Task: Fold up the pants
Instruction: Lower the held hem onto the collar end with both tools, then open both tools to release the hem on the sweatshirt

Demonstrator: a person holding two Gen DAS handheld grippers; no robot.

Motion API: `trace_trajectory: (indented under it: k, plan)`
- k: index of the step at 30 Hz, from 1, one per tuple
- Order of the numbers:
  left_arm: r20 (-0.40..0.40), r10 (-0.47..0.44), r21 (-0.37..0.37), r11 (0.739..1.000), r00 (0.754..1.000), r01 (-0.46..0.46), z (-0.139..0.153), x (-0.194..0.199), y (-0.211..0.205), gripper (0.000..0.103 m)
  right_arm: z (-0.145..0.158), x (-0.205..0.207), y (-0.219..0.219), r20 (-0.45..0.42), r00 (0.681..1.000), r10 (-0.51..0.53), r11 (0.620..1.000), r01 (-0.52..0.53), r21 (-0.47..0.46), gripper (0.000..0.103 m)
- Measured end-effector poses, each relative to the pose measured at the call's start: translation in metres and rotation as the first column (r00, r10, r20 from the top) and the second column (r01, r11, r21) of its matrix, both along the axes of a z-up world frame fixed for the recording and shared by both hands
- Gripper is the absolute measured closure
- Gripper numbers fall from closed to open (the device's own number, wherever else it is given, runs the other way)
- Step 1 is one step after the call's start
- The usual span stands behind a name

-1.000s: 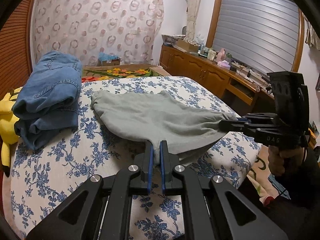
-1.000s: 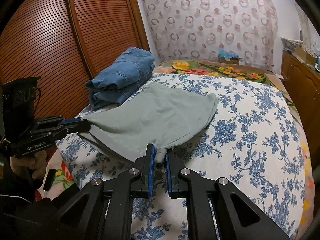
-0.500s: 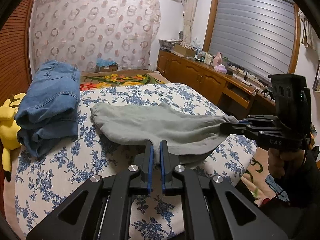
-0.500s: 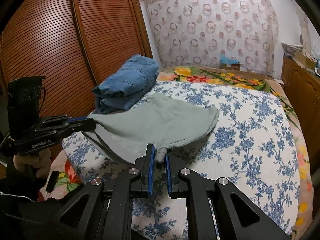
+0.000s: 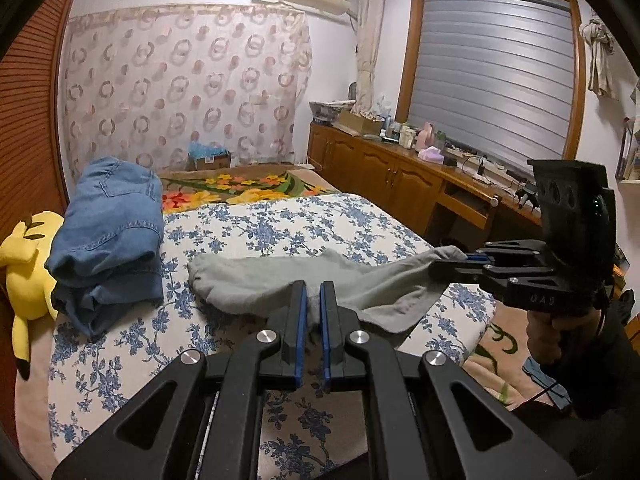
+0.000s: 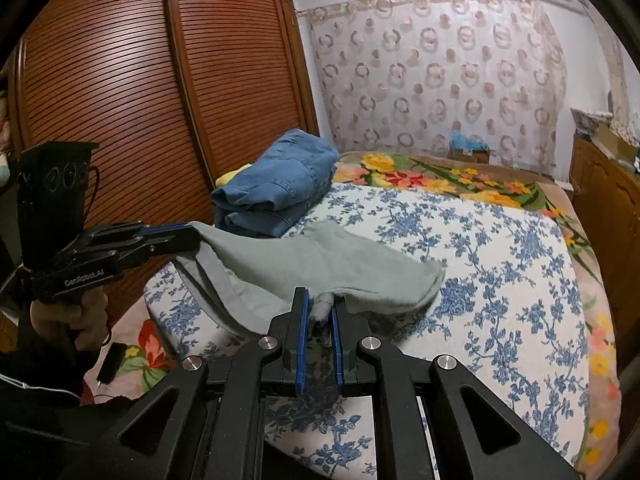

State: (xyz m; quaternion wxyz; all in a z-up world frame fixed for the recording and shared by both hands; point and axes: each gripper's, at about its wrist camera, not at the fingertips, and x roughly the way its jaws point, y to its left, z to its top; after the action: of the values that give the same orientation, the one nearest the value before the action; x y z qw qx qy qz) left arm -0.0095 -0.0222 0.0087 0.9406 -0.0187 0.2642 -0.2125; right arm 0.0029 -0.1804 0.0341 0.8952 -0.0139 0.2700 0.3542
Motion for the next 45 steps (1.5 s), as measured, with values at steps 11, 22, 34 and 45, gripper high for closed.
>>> trace_trajectory:
  k: [11, 22, 34, 45]
  plan:
    - [-0.087, 0.049, 0.006, 0.999, 0.995, -0.049, -0.033, 0.041, 0.010, 0.096, -0.013, 0.033, 0.010, -0.011, 1.000, -0.027, 0.999, 0.026, -0.021, 0.093]
    - [-0.095, 0.077, 0.048, 0.996, 0.992, -0.073, -0.037, 0.082, 0.007, 0.096, -0.024, 0.077, 0.036, -0.031, 0.997, -0.069, 0.996, 0.066, -0.065, 0.093]
    - [-0.096, 0.136, 0.093, 0.987, 0.986, -0.127, -0.043, 0.120, 0.011, 0.096, -0.037, 0.128, 0.058, -0.039, 0.994, -0.098, 0.991, 0.094, -0.097, 0.093]
    - [-0.136, 0.164, 0.115, 0.982, 0.977, -0.149, -0.063, 0.118, 0.015, 0.038, -0.056, 0.151, 0.071, -0.085, 0.987, -0.136, 0.978, 0.120, -0.170, 0.073]
